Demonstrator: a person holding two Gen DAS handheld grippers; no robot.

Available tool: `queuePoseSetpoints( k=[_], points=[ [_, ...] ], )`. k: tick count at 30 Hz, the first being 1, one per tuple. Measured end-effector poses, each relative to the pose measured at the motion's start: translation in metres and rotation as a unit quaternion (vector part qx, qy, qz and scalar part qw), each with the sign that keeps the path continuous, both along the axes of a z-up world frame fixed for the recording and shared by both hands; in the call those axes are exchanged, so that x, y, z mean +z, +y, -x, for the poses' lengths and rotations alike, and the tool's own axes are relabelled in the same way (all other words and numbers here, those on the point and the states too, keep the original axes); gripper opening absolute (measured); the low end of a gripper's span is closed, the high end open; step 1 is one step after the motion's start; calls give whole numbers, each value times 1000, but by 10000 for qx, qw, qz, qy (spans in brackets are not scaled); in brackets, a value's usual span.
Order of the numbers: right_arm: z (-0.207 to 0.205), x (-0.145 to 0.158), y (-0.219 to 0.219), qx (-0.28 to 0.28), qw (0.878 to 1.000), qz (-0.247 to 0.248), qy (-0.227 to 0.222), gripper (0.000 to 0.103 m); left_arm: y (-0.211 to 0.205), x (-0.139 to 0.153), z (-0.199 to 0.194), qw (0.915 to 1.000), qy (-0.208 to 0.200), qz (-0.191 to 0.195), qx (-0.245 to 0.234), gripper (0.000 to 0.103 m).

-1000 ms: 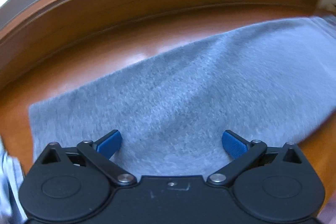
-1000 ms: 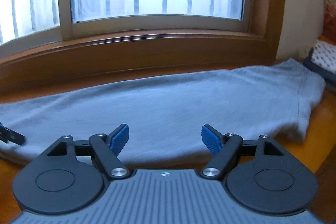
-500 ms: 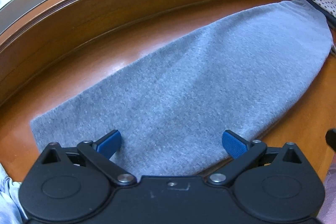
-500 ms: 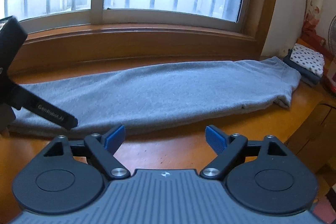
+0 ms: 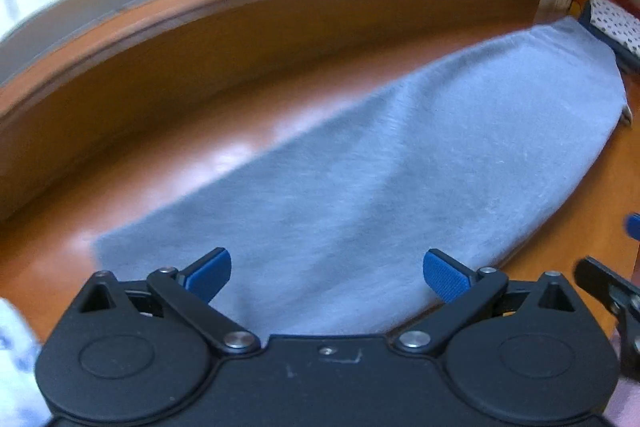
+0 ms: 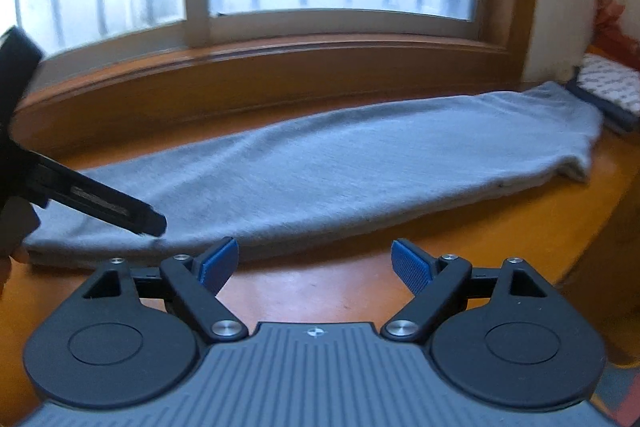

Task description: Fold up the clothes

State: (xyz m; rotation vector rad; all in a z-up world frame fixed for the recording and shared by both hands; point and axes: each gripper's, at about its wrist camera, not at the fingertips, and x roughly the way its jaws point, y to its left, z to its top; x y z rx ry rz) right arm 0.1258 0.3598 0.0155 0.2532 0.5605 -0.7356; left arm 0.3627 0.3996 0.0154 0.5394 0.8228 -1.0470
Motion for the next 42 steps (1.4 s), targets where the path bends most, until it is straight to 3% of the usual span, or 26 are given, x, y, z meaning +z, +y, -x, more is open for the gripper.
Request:
queuePoseSetpoints(
  k=[5, 7, 10, 16, 24, 28, 30, 31, 34, 36, 39, 42],
  points=[
    [-29, -8, 27, 1045, 9945, -76, -75, 87, 68, 14, -39, 9984, -323, -265, 387, 103],
    [-50, -13, 49, 1645, 9863, -70, 57, 88, 93, 20, -52, 9980, -405, -221, 435, 103],
    [-79, -20, 86, 2095, 9776, 167, 100, 88, 117, 31, -68, 9985, -353, -118, 390, 103],
    [-128, -25, 127, 2244, 9740, 325, 33, 88, 140, 40, -84, 9977, -660, 126, 96, 103],
    [-172, -34, 152, 2510, 9590, 1156, 632, 88, 156, 36, -106, 9982, -141, 575, -43, 103],
    [-181, -35, 146, 2383, 9631, 1110, 581, 86, 160, 33, -110, 9977, -4, 676, -95, 103],
    [-181, -35, 138, 2281, 9682, 910, 485, 77, 161, 31, -110, 9975, 57, 696, -104, 103],
    [-181, -34, 136, 2250, 9701, 795, 449, 60, 161, 30, -109, 9975, 75, 691, -105, 103],
    [-185, -32, 135, 2071, 9738, 773, 533, 29, 161, 29, -106, 9975, 104, 683, -114, 103],
    [-182, -27, 128, 1913, 9796, 501, 371, 25, 161, 30, -103, 9976, 78, 675, -130, 103],
    [-167, -13, 99, 1586, 9855, -452, -393, 15, 158, 33, -99, 9978, -2, 652, -141, 103],
    [-148, 1, 65, 1173, 9757, -1299, -1316, 11, 151, 36, -94, 9979, -88, 613, -192, 103]
  ],
)
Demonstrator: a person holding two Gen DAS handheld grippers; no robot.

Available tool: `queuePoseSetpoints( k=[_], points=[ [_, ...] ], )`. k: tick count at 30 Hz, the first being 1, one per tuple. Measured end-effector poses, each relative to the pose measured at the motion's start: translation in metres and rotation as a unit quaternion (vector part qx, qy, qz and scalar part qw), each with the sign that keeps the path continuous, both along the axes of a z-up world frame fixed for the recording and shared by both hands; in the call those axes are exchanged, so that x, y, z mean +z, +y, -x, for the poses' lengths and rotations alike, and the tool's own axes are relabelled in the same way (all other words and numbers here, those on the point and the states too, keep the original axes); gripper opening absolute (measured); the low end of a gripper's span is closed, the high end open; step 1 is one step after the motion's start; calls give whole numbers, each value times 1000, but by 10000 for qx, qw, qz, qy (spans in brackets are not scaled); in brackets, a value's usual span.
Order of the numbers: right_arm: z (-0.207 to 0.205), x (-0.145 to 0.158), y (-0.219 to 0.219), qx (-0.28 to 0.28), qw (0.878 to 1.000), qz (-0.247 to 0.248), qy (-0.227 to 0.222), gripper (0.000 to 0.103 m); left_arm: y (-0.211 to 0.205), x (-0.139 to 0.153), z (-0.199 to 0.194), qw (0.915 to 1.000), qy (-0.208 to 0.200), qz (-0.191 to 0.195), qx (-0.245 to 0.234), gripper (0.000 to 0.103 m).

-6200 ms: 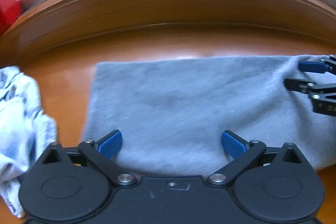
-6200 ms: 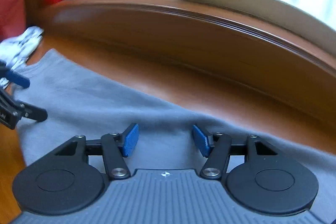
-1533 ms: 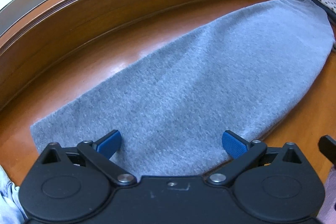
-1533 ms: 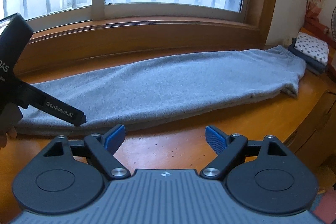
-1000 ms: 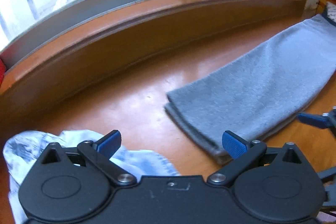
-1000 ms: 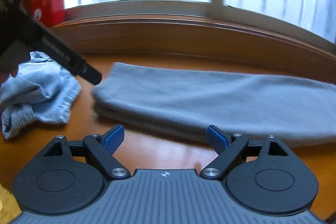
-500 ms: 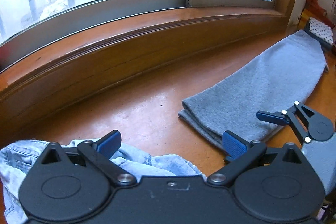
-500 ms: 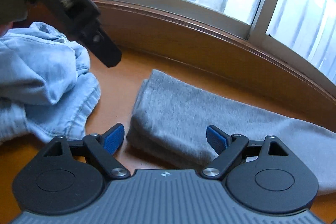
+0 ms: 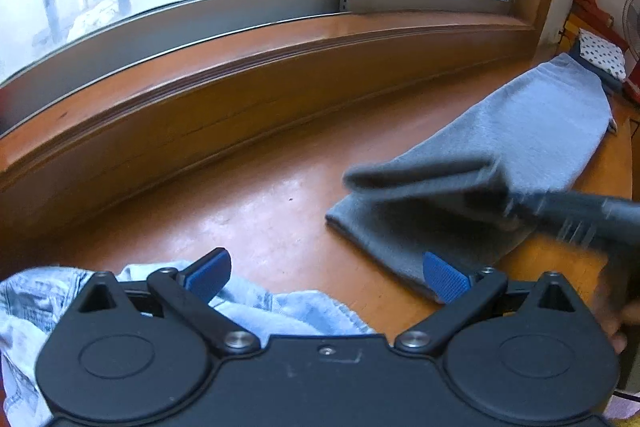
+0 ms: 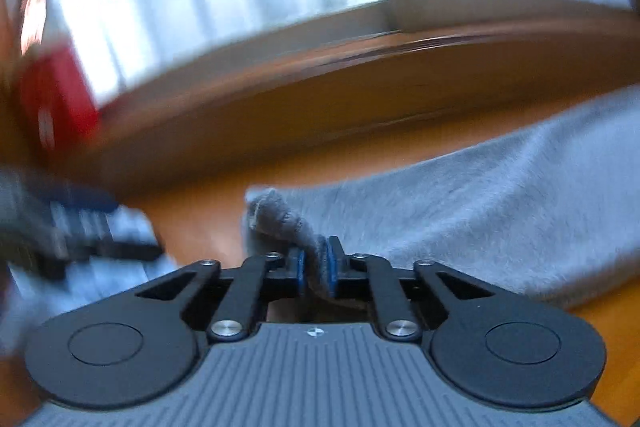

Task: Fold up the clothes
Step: 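Grasp the grey sweatpants end with the right gripper and fold it over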

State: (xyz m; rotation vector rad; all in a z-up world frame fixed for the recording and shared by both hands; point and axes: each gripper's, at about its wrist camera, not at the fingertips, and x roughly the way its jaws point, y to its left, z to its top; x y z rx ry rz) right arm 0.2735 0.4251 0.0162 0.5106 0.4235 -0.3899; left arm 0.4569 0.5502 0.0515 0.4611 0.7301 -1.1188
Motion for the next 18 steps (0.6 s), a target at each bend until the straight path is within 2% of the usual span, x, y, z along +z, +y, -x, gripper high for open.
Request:
queuePoseSetpoints(
  k=[3, 6, 9, 11, 12, 13, 14, 18],
  points=[
    [25, 8, -33, -479, 9931, -785, -726, 11, -12, 3, 8, 9998, -150, -60, -105, 103],
    [48, 5, -63, -922, 9817, -1232, -1124, 11, -25, 4, 16, 9993, -307, -97, -169, 103],
    [66, -7, -85, -1531, 9702, -1475, -1165, 11, -34, 3, 21, 9994, -236, -110, -207, 103],
    [72, -20, -96, -1859, 9653, -1593, -910, 17, -39, 0, 24, 9994, -174, -168, -265, 103],
    [71, -27, -101, -1878, 9662, -1619, -707, 24, -41, -2, 25, 9992, -156, -211, -295, 103],
    [70, -32, -105, -1879, 9673, -1631, -491, 41, -43, -4, 25, 9990, -155, -263, -322, 103],
    [69, -34, -106, -1820, 9700, -1568, -377, 41, -45, -6, 26, 9988, -153, -313, -350, 103],
    [76, -16, -90, -1879, 9764, -1028, -292, 78, -50, -14, 31, 9979, -56, -420, -485, 103]
  ],
)
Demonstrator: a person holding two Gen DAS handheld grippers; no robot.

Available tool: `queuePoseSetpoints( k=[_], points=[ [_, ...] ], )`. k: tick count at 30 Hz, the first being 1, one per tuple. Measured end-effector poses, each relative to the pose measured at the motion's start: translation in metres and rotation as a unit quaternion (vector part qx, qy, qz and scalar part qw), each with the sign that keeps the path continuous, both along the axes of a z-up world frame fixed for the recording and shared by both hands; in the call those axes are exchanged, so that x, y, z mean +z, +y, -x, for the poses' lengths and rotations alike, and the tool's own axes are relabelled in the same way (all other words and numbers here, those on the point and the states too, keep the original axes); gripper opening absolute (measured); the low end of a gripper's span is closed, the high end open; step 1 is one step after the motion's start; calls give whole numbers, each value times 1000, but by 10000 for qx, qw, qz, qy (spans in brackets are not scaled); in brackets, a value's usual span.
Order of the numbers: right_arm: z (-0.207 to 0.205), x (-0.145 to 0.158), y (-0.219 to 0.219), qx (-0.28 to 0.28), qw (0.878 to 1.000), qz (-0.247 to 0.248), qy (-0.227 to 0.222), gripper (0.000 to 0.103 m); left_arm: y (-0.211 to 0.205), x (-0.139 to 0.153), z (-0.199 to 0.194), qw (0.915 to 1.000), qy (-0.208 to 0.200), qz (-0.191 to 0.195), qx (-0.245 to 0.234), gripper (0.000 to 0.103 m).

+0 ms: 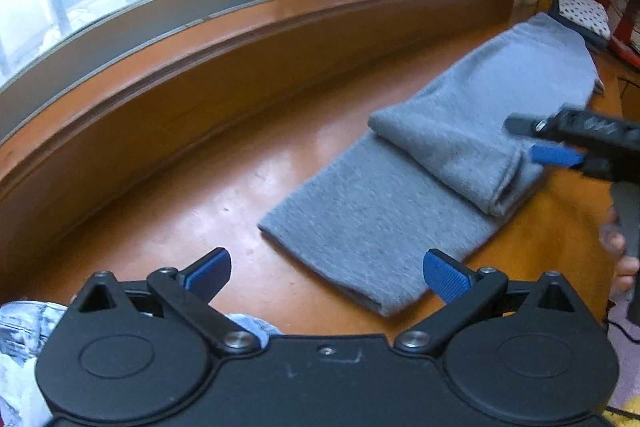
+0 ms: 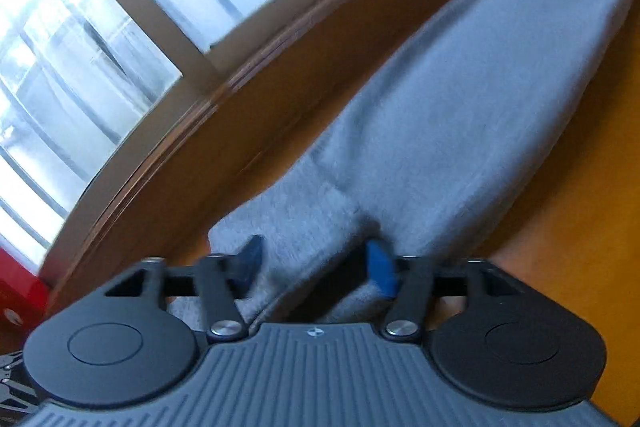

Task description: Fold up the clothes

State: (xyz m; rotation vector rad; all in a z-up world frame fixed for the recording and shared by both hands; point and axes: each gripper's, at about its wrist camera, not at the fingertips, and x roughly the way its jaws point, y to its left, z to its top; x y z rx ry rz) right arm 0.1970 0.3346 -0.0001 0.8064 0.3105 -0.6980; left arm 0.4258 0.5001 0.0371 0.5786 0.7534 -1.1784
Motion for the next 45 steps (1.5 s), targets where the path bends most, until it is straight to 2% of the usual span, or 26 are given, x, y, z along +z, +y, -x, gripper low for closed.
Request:
queuePoseSetpoints(
  k=[5, 9, 12, 13, 16, 19, 22, 27, 30, 33, 35, 39, 41, 42, 45],
  points=[
    [34, 36, 26, -65, 9977, 630, 243, 78, 0, -5, 9, 9997, 25, 47, -235, 103],
    [77, 56, 55, -437, 9930, 933, 570, 80, -2, -10, 13, 9987, 66, 64, -497, 103],
    [110, 62, 81, -723, 9824, 1496, 856, 88, -6, -12, 20, 9970, 80, 53, -769, 103],
    [122, 58, 86, -857, 9772, 1714, 910, 91, -7, -11, 24, 9963, 53, 52, -857, 103],
    [156, 40, 89, -1297, 9648, 2084, 946, 92, -8, -7, 40, 9936, -173, 65, -1110, 103],
    [167, 18, 82, -1517, 9660, 1940, 784, 92, -4, -2, 58, 9908, -356, 82, -1305, 103],
    [164, 7, 81, -1555, 9639, 2039, 713, 92, 0, -1, 73, 9890, -415, 51, -1417, 103],
    [159, 15, 71, -905, 9624, 2404, 879, 92, 1, -1, 87, 9918, -349, 16, -1232, 103],
    [159, 31, 55, -323, 9618, 2572, 882, 92, -8, -2, 93, 9952, -294, 30, -932, 103],
    [151, 46, 28, 363, 9553, 2802, 869, 92, -27, -2, 100, 9982, -247, 85, -548, 103],
    [150, 52, 5, 730, 9446, 3070, 900, 92, -44, -1, 106, 9992, -236, 136, -279, 103],
    [159, 54, -53, 1027, 9170, 3744, 913, 92, -89, -1, 128, 9985, -323, 189, 409, 103],
    [168, 57, -87, 1180, 9074, 3941, 862, 92, -112, -3, 140, 9960, -312, 129, 832, 103],
    [173, 60, -102, 1343, 9039, 3971, 856, 92, -123, -4, 145, 9943, -275, 99, 1022, 103],
    [187, 75, -132, 2146, 8817, 4131, 765, 92, -153, -4, 159, 9895, -83, -83, 1438, 103]
  ],
)
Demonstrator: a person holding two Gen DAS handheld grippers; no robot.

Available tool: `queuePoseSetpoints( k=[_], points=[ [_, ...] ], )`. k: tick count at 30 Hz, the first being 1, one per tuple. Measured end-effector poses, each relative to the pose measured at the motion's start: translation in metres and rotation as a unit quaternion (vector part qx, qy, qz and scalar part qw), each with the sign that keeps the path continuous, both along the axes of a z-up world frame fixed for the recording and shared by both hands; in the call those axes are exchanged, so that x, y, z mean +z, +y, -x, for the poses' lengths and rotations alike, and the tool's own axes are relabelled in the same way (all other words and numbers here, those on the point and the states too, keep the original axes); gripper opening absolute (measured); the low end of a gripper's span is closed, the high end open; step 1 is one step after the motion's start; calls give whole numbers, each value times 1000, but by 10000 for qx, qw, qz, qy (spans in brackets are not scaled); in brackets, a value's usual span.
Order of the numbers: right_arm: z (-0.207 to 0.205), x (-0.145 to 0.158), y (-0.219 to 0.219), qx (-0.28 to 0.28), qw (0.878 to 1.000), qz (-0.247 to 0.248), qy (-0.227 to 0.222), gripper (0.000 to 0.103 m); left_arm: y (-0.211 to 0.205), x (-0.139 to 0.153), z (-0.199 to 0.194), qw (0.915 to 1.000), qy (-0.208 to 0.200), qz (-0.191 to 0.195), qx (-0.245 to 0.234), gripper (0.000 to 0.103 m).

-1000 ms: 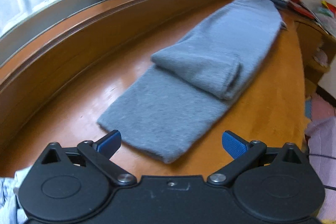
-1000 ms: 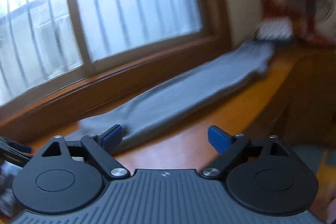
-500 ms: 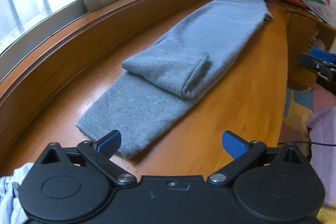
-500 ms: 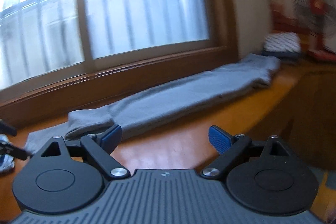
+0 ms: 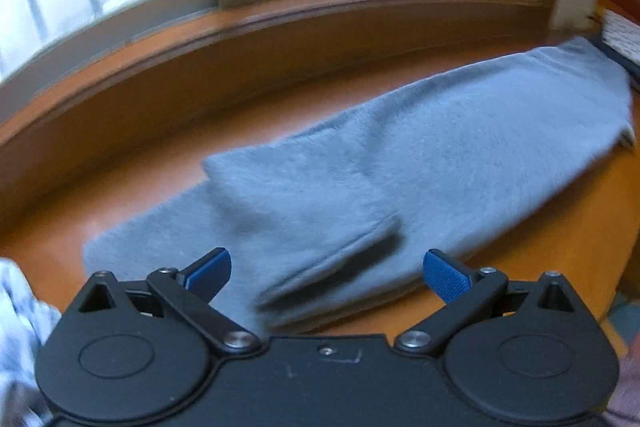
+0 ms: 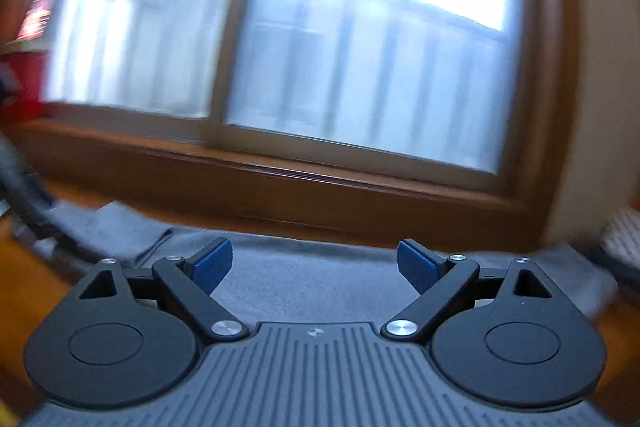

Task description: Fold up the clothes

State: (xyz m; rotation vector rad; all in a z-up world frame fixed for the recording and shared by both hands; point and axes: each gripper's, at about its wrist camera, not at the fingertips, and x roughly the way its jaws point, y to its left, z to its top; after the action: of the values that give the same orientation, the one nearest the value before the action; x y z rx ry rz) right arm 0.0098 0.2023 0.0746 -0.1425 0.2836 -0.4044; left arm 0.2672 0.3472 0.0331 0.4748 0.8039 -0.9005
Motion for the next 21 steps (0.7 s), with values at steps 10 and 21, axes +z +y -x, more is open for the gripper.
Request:
queuePoseSetpoints(
  k=[10, 21],
  points=[
    [12, 15, -9, 1019, 9840, -1444, 234, 93, -12, 8, 19, 9993, 217, 182, 256, 103],
    [-35, 4, 124, -224, 9828, -1830, -61, 93, 95, 16, -15, 9967, -123, 408, -685, 103]
  ],
)
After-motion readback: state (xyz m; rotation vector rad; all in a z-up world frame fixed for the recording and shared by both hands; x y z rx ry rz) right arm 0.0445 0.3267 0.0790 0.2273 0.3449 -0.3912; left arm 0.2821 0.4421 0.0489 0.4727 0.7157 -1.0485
